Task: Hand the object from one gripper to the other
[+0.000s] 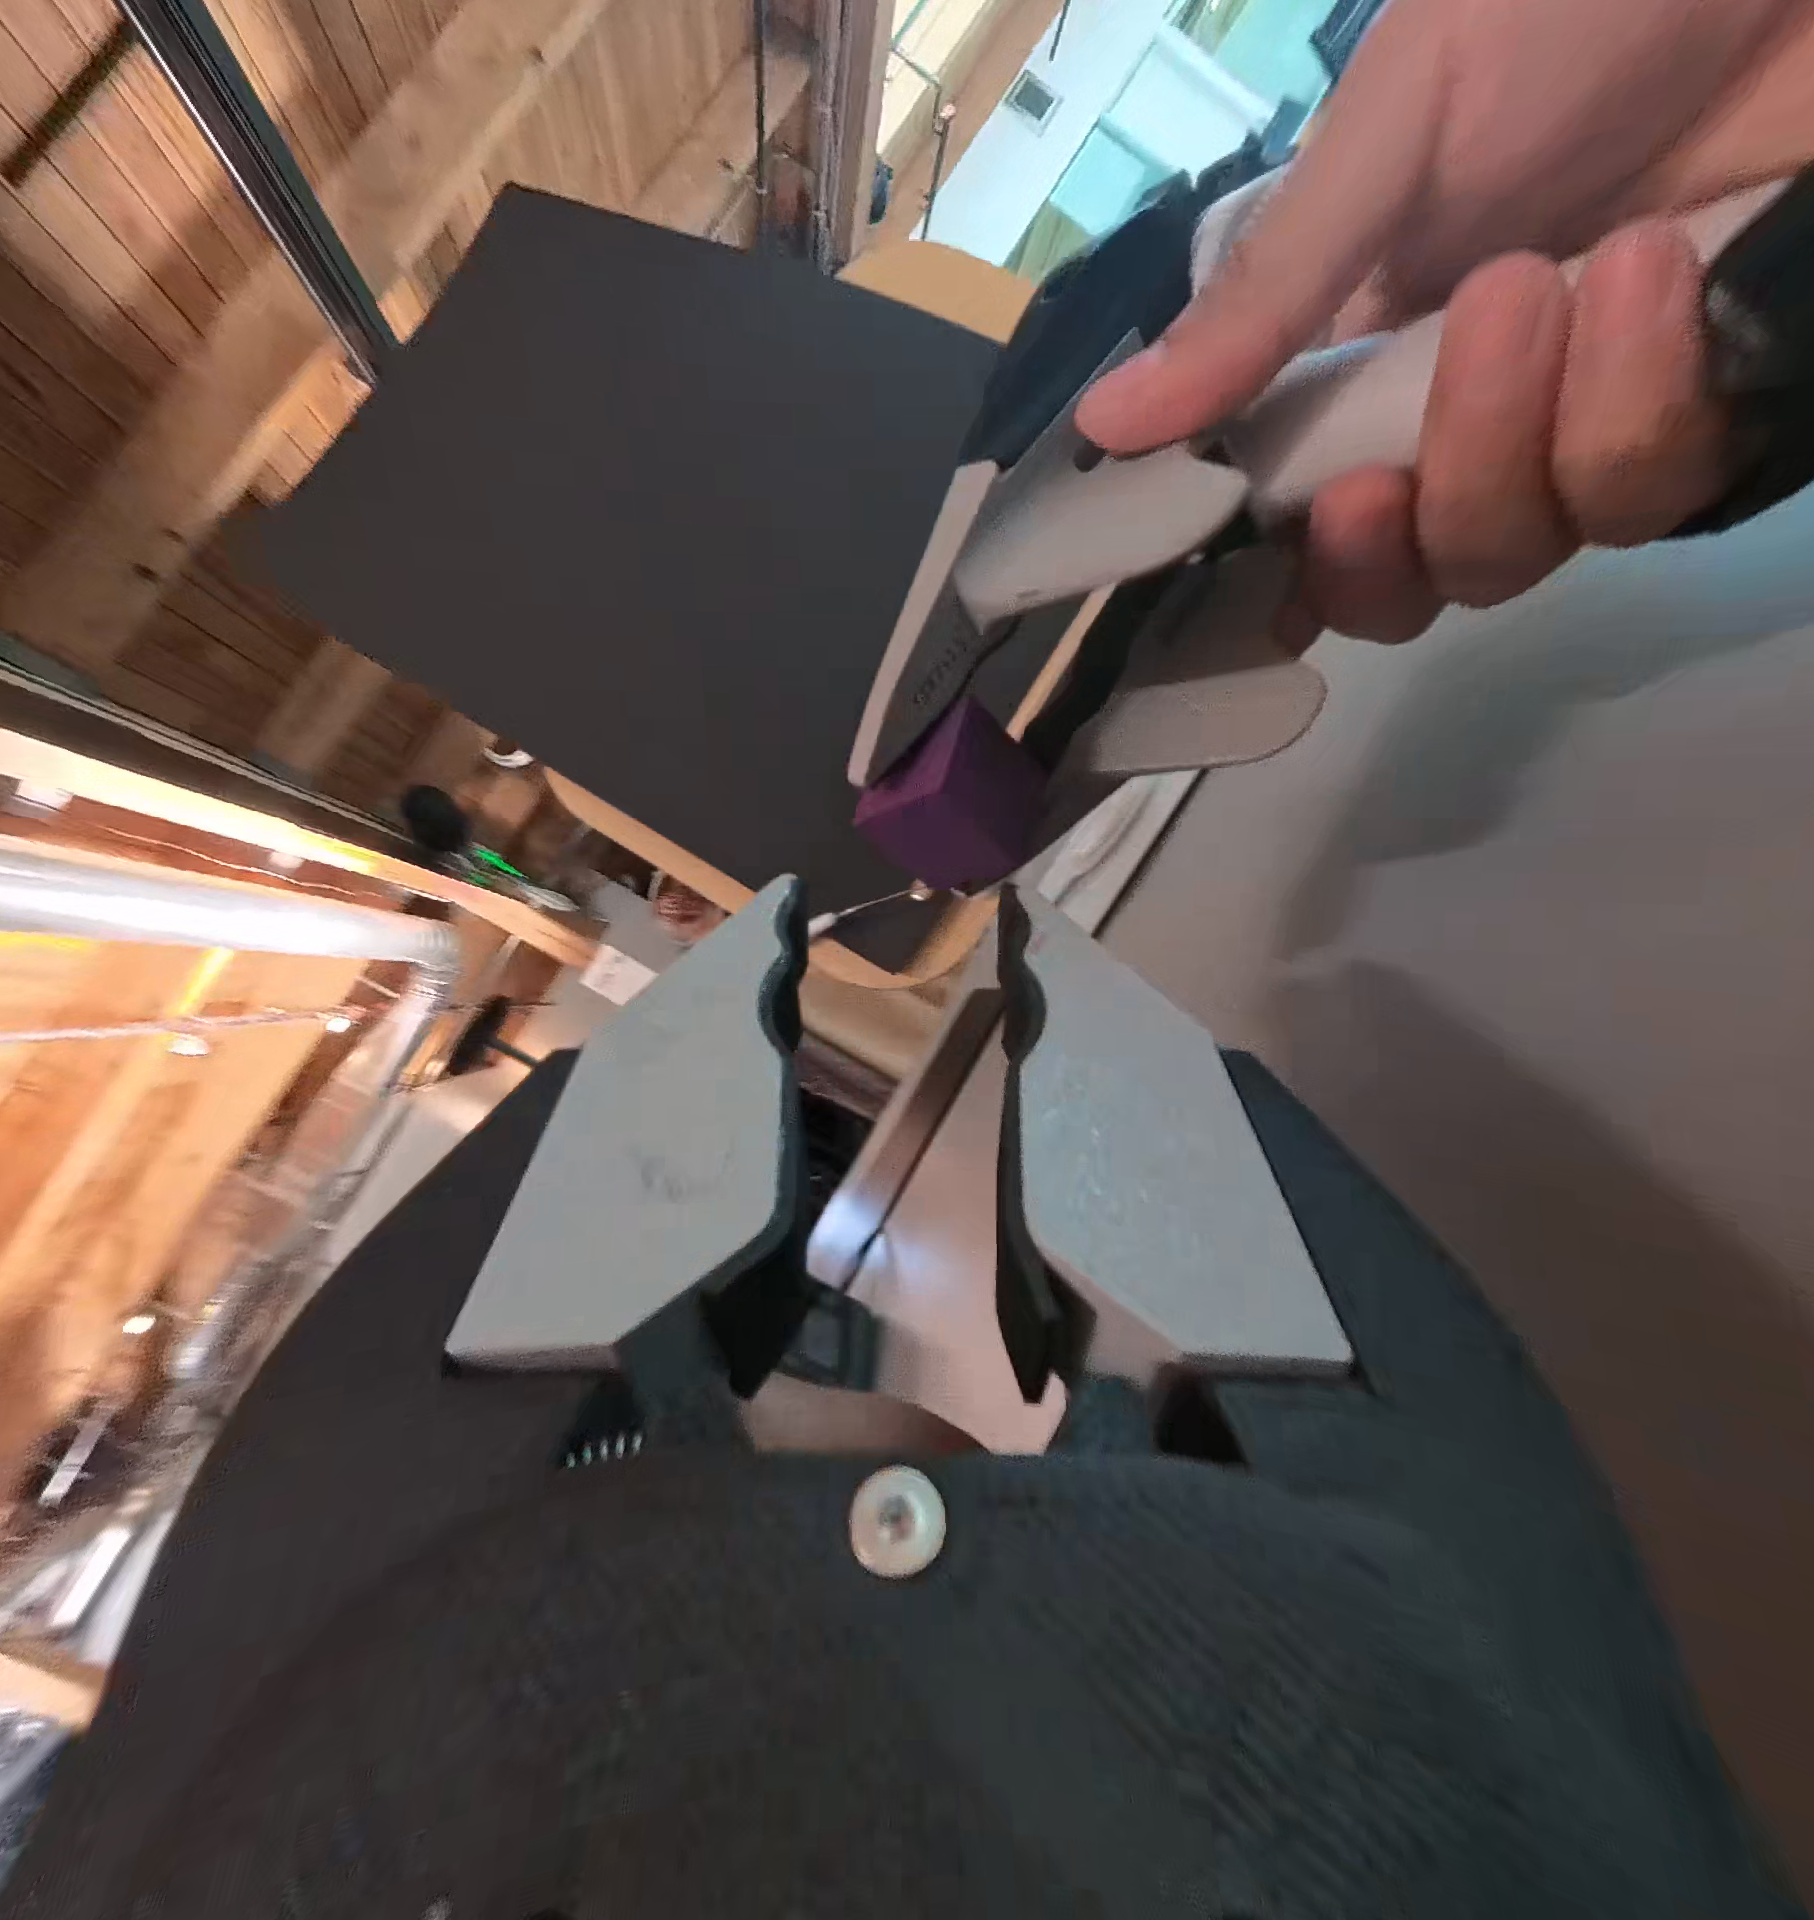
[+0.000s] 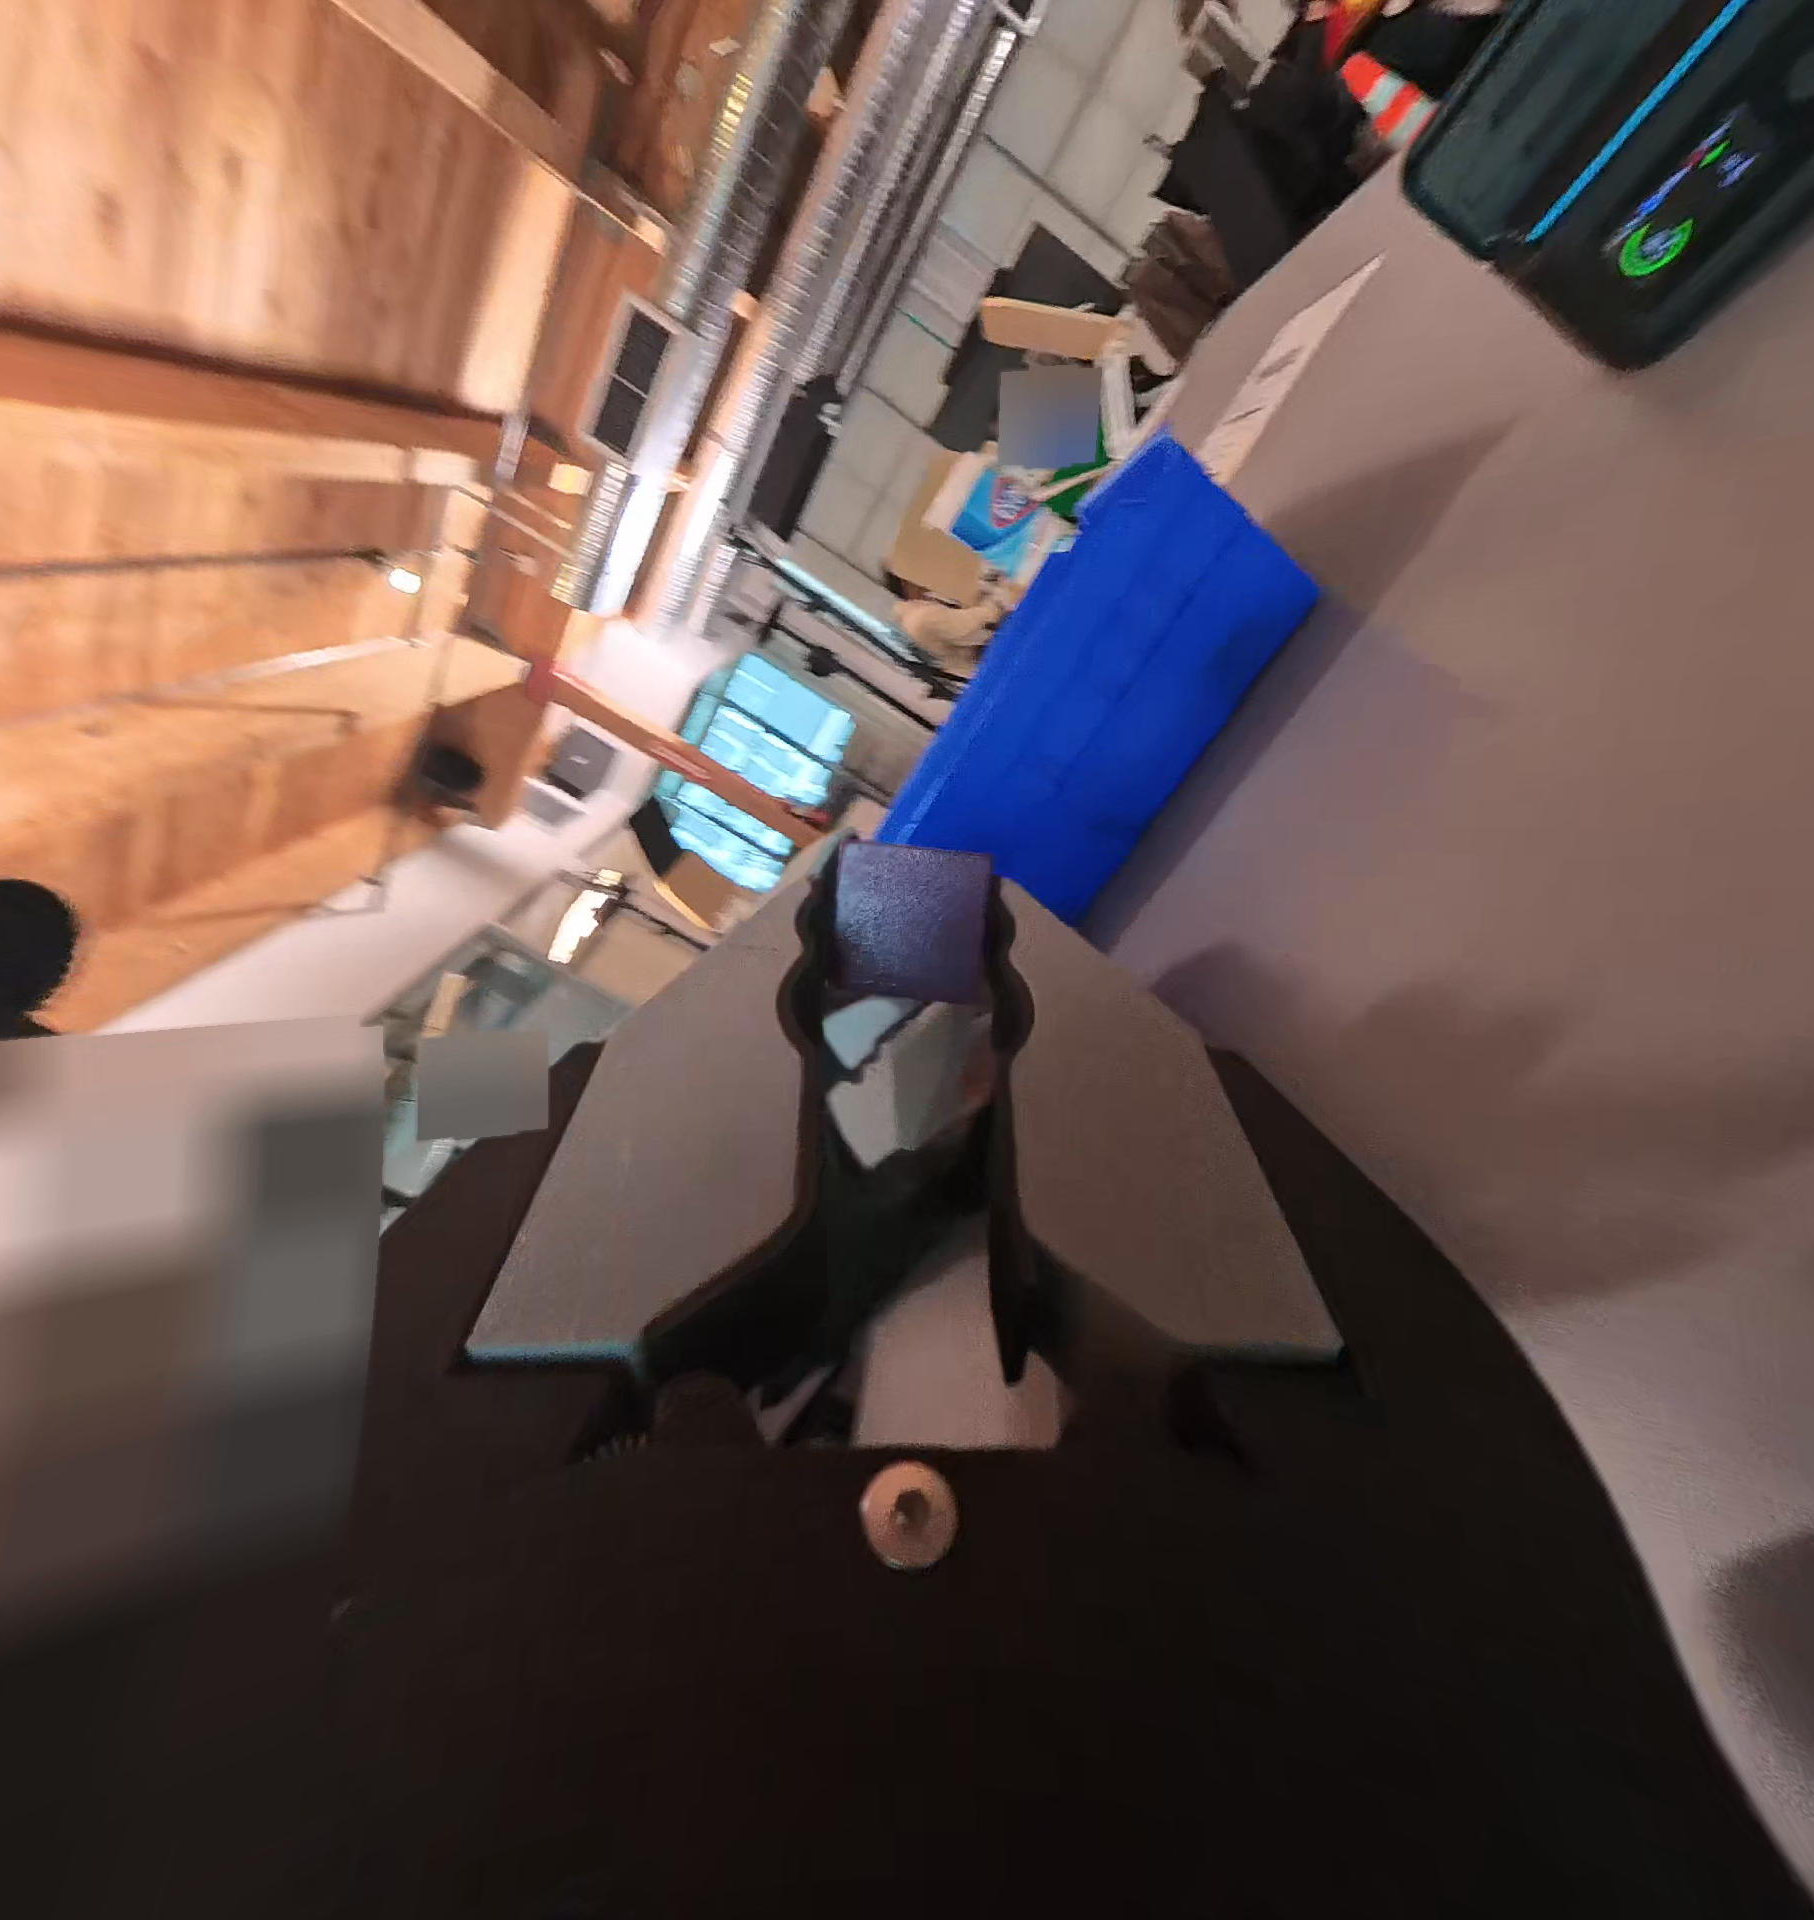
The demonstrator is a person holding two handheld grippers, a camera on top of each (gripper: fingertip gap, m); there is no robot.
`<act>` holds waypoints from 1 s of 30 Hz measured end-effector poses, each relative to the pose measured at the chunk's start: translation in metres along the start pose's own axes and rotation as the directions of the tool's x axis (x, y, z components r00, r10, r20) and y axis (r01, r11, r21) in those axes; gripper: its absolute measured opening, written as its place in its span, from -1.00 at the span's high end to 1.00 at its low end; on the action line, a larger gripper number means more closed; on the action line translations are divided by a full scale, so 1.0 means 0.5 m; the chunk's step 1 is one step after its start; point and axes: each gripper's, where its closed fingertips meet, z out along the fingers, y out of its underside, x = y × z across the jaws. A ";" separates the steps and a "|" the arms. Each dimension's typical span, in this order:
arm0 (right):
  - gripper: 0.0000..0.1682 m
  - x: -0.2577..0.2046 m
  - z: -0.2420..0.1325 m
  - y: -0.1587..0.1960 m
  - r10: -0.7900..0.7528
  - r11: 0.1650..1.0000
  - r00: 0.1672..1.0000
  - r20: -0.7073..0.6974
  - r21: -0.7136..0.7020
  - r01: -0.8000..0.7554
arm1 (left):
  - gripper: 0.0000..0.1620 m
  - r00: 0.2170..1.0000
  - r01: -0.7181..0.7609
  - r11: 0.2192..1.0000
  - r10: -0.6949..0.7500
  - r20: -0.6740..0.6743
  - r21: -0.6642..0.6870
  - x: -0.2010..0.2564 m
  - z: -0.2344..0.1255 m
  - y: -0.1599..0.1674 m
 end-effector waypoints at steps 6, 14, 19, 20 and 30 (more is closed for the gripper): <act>0.72 0.000 0.006 0.007 0.245 0.969 0.962 0.118 -0.004 -0.246 | 0.67 0.957 -0.285 0.958 0.284 0.065 0.006 0.008 -0.002 -0.016; 0.71 0.006 0.011 0.024 0.286 0.958 0.952 0.107 -0.044 -0.282 | 0.61 0.931 -0.362 0.932 0.363 0.039 -0.010 0.032 0.005 -0.012; 0.72 0.019 0.007 0.024 0.271 0.963 0.960 0.066 -0.033 -0.269 | 0.67 0.910 -0.412 0.910 0.413 0.029 -0.037 0.036 0.009 -0.003; 0.72 0.021 0.006 0.024 0.269 0.963 0.961 0.062 -0.030 -0.267 | 0.67 0.907 -0.420 0.907 0.421 0.023 -0.042 0.037 0.010 -0.002; 0.60 0.035 0.008 0.022 0.163 0.987 0.987 -0.001 -0.019 -0.163 | 0.68 0.989 0.028 0.999 -0.034 -0.146 -0.044 0.046 0.006 0.000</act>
